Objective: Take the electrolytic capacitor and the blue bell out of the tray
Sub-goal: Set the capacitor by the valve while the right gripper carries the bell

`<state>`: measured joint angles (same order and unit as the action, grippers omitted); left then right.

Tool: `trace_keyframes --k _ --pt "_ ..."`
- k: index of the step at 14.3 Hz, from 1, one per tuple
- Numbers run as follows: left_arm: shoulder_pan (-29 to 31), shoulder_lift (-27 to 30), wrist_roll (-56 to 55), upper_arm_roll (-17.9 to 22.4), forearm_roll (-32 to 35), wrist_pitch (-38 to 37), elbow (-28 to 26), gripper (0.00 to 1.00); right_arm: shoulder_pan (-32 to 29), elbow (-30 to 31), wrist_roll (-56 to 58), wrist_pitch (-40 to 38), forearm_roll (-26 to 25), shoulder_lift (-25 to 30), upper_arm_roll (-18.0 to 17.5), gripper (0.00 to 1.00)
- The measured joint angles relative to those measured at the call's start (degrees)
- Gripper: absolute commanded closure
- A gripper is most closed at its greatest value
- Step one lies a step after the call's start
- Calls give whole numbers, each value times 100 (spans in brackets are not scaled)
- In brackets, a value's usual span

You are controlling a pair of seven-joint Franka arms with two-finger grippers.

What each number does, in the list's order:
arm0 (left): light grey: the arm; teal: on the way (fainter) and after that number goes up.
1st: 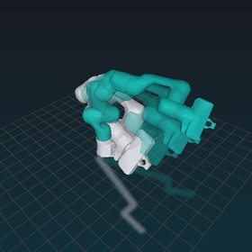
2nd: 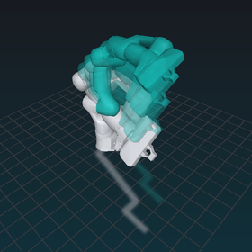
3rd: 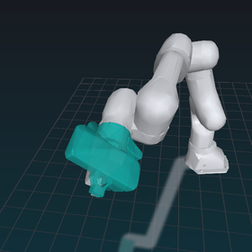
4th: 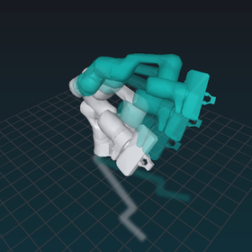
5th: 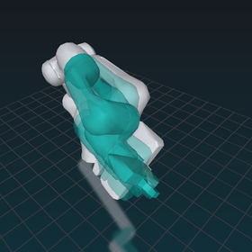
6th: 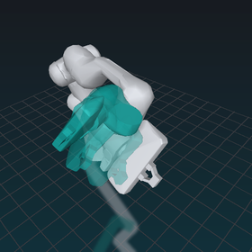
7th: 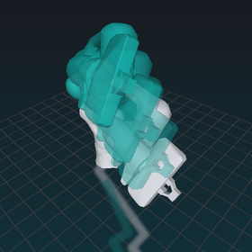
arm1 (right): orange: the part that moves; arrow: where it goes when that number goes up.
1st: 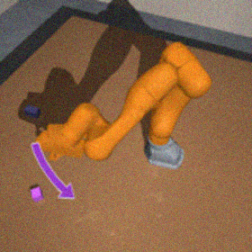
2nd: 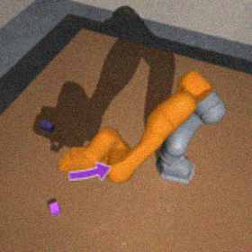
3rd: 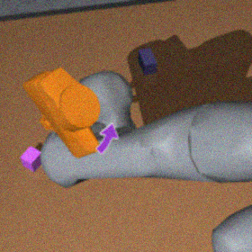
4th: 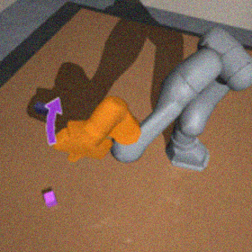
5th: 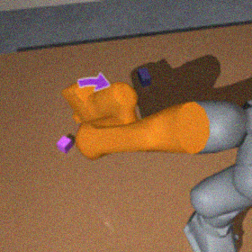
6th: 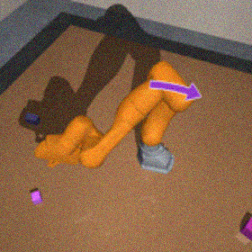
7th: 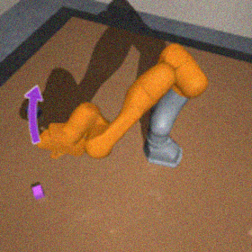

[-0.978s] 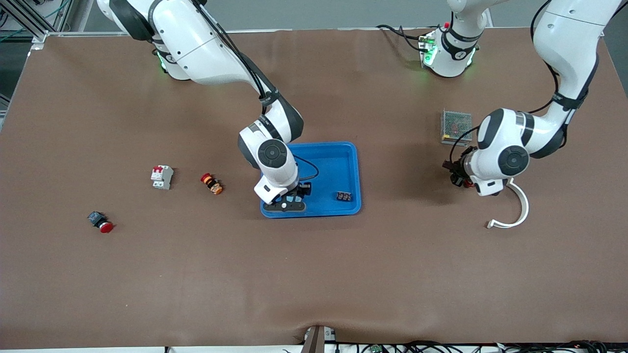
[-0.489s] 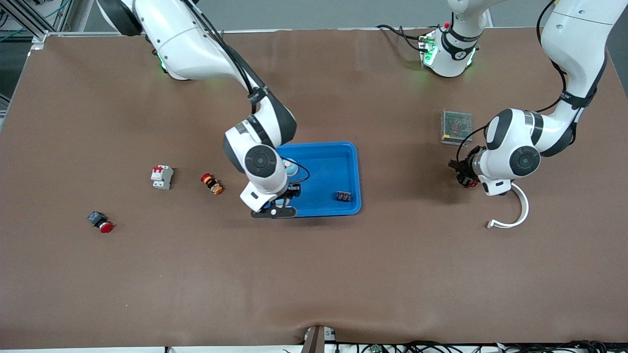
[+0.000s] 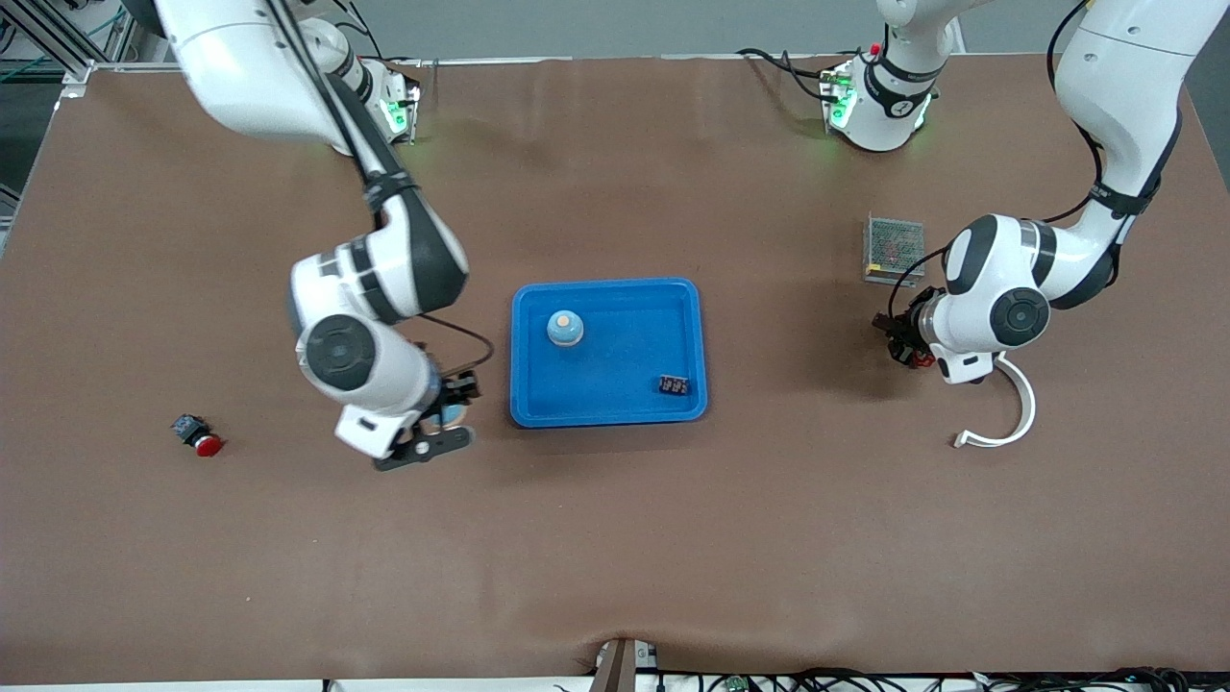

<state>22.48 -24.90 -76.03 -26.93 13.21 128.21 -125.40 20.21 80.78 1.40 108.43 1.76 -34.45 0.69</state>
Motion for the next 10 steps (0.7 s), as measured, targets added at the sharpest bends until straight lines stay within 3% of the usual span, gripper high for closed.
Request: trace_keyframes --k 5,10 --pt "-115 -2 -19 -28 0 -313 351 0 -1203 4 2464 -74 -13 99 22 63" --pt "-819 -11 -28 -66 -8 -1809 1690 0 -2050 59 4247 133 -18 90 19 63"
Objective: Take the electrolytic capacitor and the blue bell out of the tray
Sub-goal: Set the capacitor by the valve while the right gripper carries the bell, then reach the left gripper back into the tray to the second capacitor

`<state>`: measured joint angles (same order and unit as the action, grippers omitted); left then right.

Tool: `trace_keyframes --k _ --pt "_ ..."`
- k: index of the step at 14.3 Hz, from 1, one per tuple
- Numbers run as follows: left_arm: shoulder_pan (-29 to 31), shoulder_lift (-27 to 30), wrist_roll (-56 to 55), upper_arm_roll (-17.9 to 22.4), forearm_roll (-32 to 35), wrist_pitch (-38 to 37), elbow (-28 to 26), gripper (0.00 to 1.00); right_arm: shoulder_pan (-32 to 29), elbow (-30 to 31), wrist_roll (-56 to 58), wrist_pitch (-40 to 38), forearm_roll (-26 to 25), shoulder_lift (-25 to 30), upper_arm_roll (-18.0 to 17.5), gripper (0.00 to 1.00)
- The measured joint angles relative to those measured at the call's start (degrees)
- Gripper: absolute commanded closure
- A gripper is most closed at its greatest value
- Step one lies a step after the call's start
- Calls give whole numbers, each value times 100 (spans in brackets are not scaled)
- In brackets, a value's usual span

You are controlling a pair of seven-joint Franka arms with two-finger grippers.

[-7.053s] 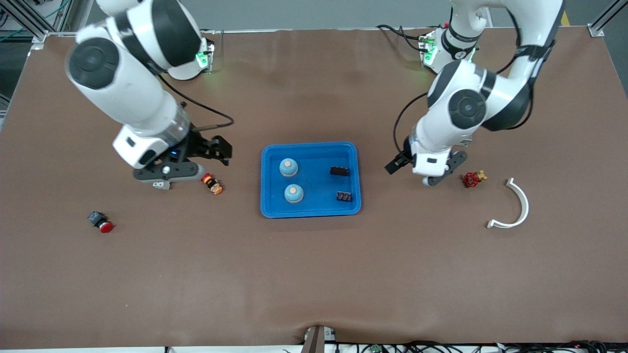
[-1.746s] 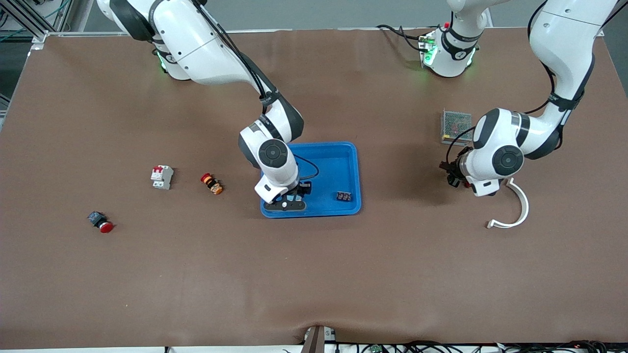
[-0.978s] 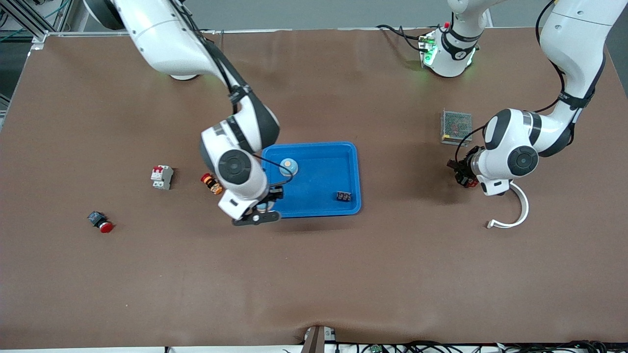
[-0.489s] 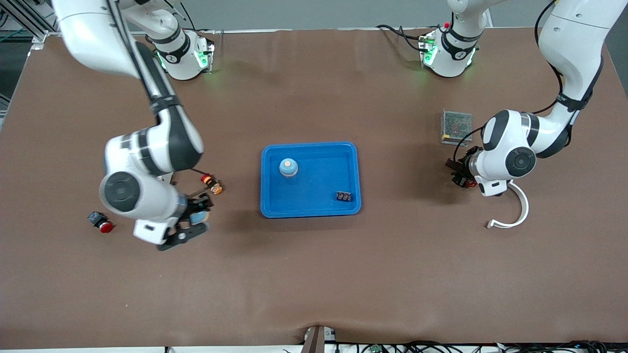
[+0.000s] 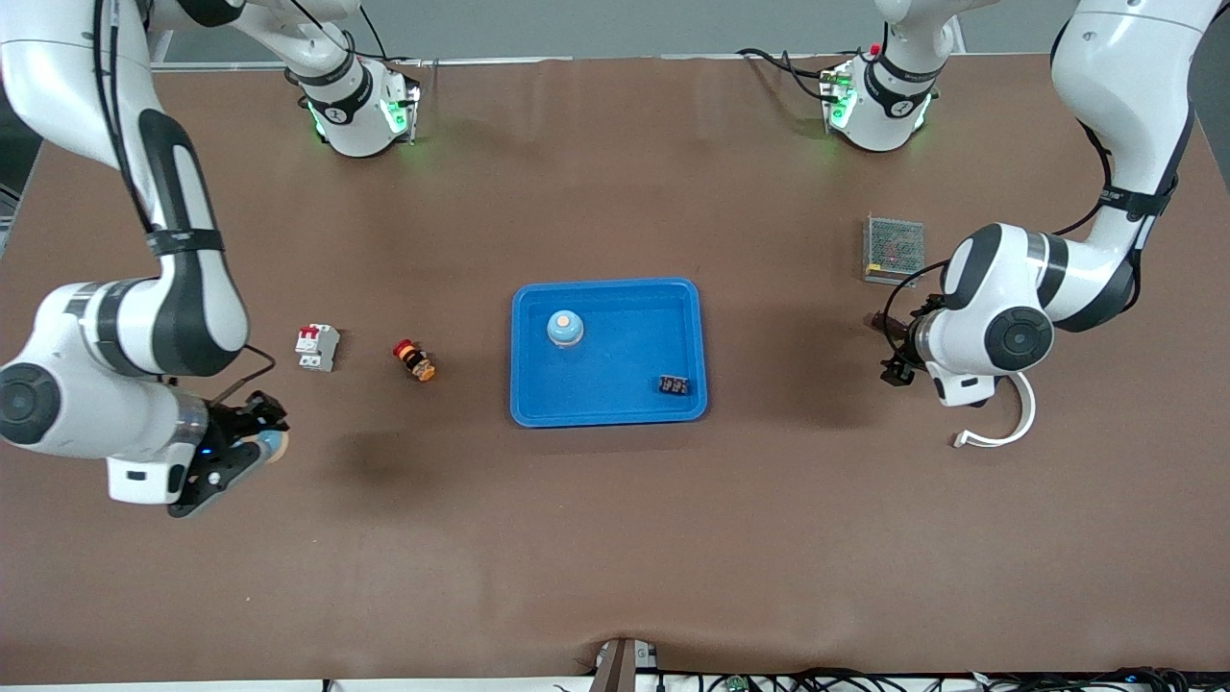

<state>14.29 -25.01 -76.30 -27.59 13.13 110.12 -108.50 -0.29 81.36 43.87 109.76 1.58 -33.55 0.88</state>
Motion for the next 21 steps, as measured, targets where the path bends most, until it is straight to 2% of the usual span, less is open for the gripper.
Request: trace_keyframes --k 3,5,10,14,17,19,21 --pt "-685 -162 -280 -5 -307 -360 697 0 -242 73 544 57 -2 -8 -2 63" --pt "-1086 -369 -515 -6 -396 -383 922 0 -386 146 885 179 -4 -20 -2 63" --pt "-1914 -1017 -1602 0 -423 -321 1685 0 -792 785 1614 1040 -6 -128 -3 63" --pt "-2332 -1287 -2938 2 -423 593 1868 5 -830 1208 1644 1435 -5 -165 -34 64" --pt "-2510 -1519 -3723 4 -423 1311 1872 15 -830 1463 1644 1613 -5 -165 -52 64" --pt "-2632 -1669 -4235 12 -423 1750 1873 25 -855 1603 1644 1686 -5 -163 -44 64" --pt "-2739 -1783 -4520 29 -423 2030 1877 29 -902 1771 1645 1846 -5 -161 -44 64"
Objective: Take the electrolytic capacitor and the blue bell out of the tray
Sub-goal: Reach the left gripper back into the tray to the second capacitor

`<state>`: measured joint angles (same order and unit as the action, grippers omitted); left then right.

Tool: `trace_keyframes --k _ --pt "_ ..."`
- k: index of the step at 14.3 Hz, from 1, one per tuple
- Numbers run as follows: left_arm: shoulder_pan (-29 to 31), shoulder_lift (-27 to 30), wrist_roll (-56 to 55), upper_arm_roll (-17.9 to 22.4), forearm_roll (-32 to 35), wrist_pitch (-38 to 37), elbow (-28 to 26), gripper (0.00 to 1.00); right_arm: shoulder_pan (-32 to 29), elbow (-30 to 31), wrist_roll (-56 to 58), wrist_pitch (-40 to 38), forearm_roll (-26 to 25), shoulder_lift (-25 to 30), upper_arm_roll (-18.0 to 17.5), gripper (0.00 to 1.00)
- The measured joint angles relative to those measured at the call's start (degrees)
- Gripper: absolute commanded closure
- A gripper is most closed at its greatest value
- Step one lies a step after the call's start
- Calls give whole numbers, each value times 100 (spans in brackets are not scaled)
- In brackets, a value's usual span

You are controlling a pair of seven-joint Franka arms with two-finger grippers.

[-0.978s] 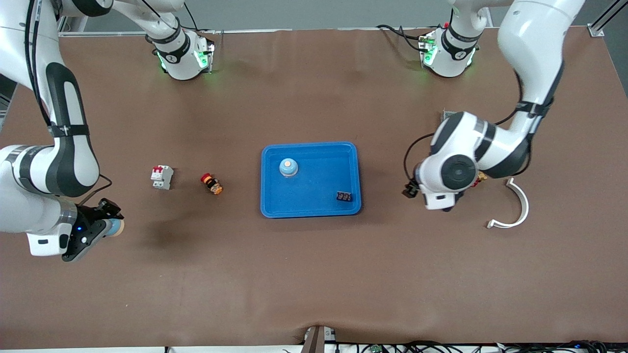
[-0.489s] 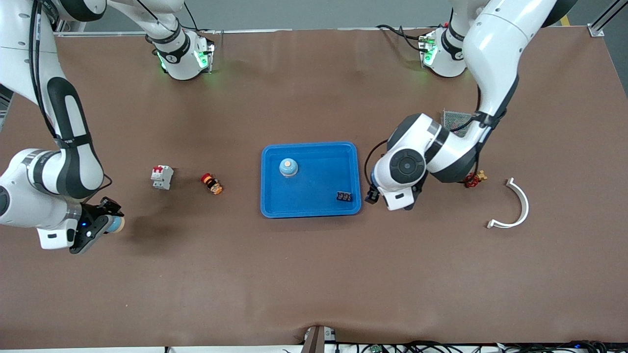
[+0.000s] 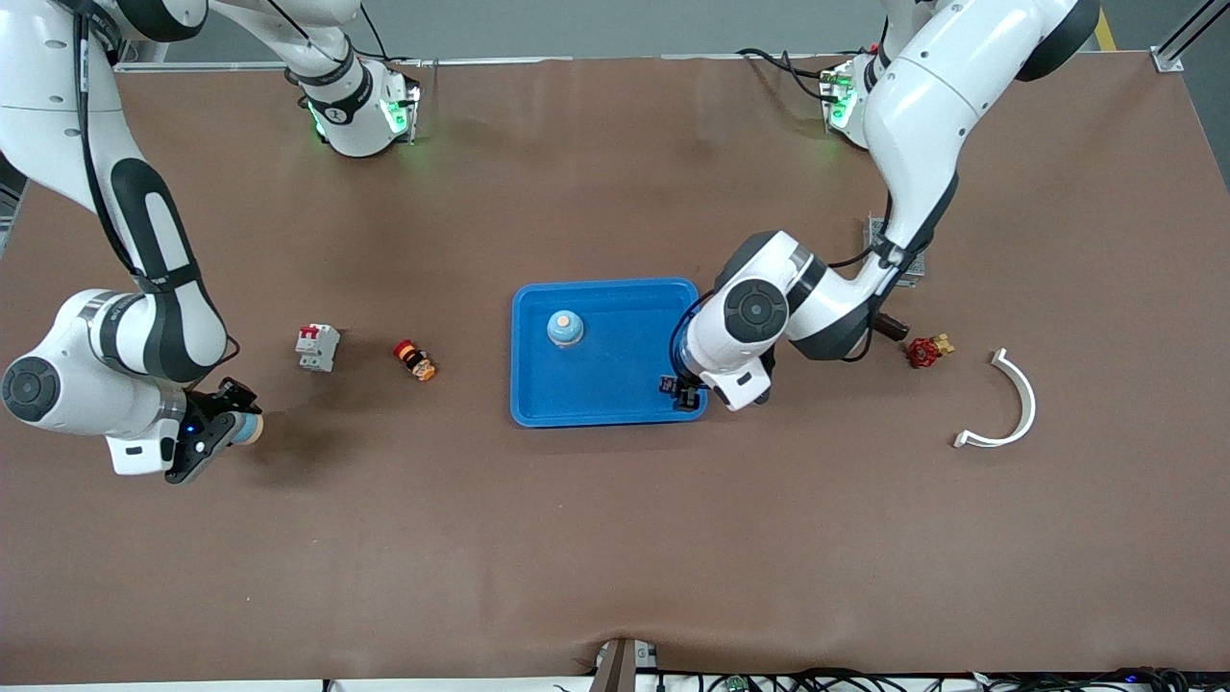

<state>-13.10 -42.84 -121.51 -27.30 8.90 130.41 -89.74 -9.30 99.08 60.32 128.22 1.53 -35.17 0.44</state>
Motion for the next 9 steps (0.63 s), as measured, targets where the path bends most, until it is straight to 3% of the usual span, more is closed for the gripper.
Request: trace_keyframes --k 5,9 --pt "-485 -208 -197 408 0 190 9 34 -120 368 196 402 0 2 0 64" --pt "-552 -300 -217 487 0 209 15 43 -185 470 313 548 0 3 -1 64"
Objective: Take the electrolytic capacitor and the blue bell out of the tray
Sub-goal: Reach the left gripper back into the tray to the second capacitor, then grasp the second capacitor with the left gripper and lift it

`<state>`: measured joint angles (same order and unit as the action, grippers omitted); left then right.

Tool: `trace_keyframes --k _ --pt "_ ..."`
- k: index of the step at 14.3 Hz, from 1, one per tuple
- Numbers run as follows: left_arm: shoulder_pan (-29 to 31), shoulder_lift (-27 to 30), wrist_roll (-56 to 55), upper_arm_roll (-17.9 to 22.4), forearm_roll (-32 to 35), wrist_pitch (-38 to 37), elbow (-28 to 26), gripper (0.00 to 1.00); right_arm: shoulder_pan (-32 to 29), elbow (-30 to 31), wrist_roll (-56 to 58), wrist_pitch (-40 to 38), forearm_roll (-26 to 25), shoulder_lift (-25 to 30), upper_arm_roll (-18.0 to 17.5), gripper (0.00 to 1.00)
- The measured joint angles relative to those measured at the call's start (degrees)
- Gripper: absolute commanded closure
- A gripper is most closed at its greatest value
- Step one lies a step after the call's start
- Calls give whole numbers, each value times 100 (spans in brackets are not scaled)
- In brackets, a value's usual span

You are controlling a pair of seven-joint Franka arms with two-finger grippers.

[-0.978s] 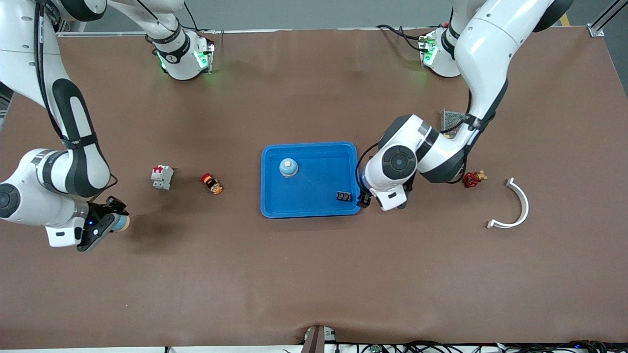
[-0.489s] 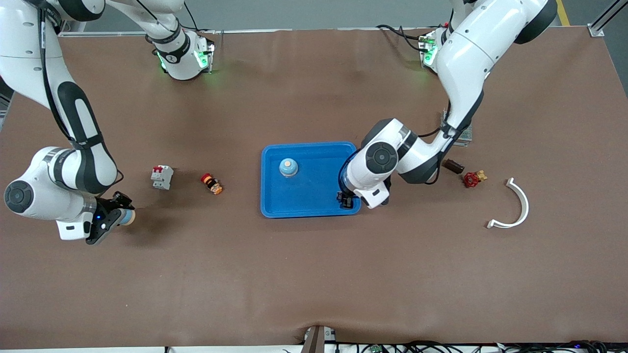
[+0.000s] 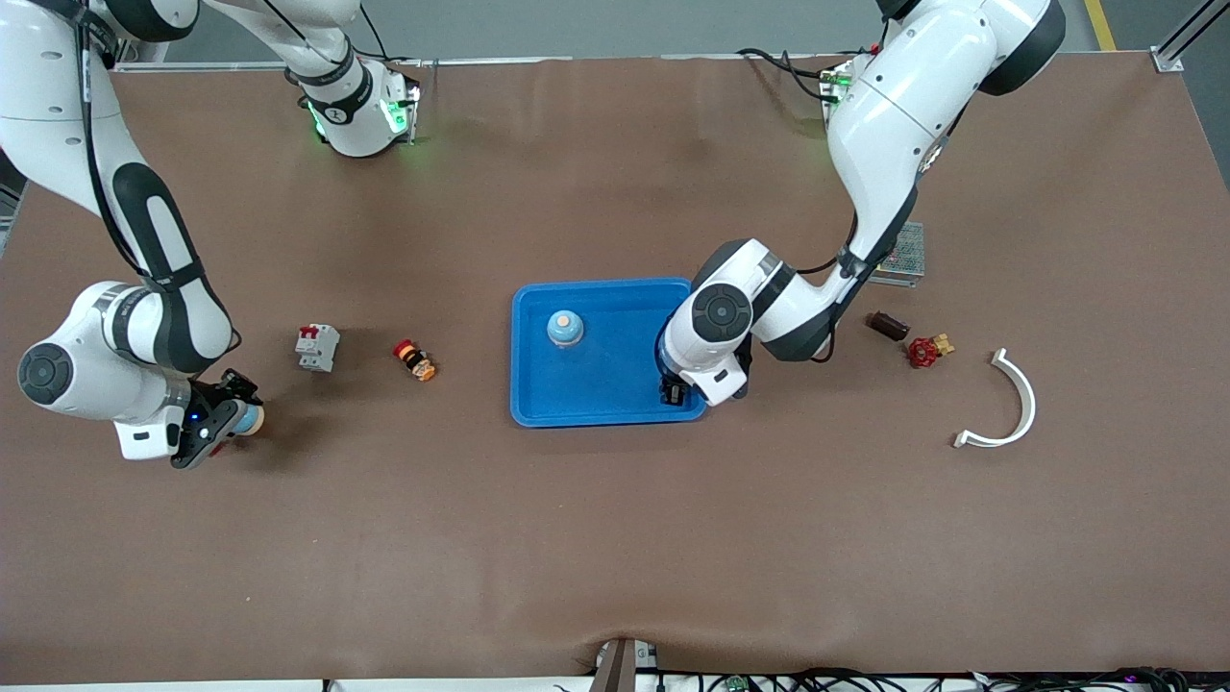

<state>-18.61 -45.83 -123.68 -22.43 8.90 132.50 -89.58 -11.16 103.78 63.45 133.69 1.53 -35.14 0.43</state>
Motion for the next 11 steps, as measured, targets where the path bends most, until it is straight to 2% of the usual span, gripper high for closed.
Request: trace_keyframes --k 3,5,6,11 --pt "0 -34 0 23 0 0 3 63 0 39 6 66 0 0 -19 64" --pt "2 -52 0 31 0 1 5 91 0 135 7 218 0 0 -35 64" --pt "3 -53 0 31 0 1 15 100 0 189 7 304 0 0 -43 64" --pt "5 -31 12 29 208 0 134 100 1 258 7 415 0 0 -71 64"
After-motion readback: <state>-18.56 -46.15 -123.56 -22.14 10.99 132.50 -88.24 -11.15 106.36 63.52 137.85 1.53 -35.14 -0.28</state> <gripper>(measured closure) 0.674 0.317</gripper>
